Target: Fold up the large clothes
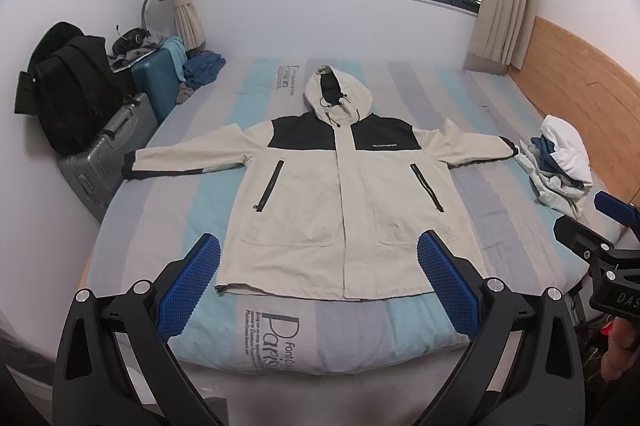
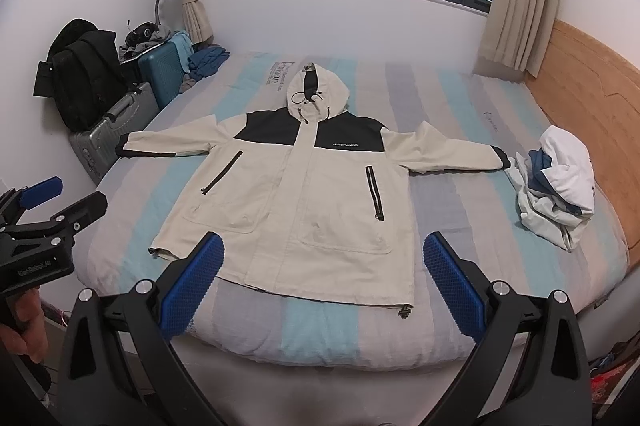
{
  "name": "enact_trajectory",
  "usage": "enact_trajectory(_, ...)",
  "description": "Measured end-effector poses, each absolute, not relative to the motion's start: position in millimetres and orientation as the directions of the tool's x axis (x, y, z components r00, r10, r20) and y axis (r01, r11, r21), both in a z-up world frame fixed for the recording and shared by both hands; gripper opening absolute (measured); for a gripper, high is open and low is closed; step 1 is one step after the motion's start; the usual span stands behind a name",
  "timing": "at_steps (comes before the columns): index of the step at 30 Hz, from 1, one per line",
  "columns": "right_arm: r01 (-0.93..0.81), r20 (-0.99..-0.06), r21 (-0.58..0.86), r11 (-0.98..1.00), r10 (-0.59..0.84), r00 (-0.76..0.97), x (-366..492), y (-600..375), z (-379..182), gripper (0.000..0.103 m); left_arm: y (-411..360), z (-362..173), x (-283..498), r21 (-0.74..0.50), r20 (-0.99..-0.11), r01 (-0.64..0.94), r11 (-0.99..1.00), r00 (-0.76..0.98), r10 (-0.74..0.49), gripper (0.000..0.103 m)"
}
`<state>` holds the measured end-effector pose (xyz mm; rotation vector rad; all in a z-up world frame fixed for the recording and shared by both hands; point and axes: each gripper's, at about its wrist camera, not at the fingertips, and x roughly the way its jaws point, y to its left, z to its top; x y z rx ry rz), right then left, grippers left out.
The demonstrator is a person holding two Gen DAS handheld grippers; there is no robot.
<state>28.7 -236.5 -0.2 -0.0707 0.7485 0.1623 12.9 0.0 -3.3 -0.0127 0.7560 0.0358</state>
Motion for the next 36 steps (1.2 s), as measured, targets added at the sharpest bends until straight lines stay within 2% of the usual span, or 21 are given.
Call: enact_trajectory(36,-0.154,-0.674,-0.005,0.988,0.110,0.731,28.0,-244.8,-19.7,0.096,-3.4,-22.4,14.3,0.031,-0.680,-0.016,0.999,0.732,0.033,0.097)
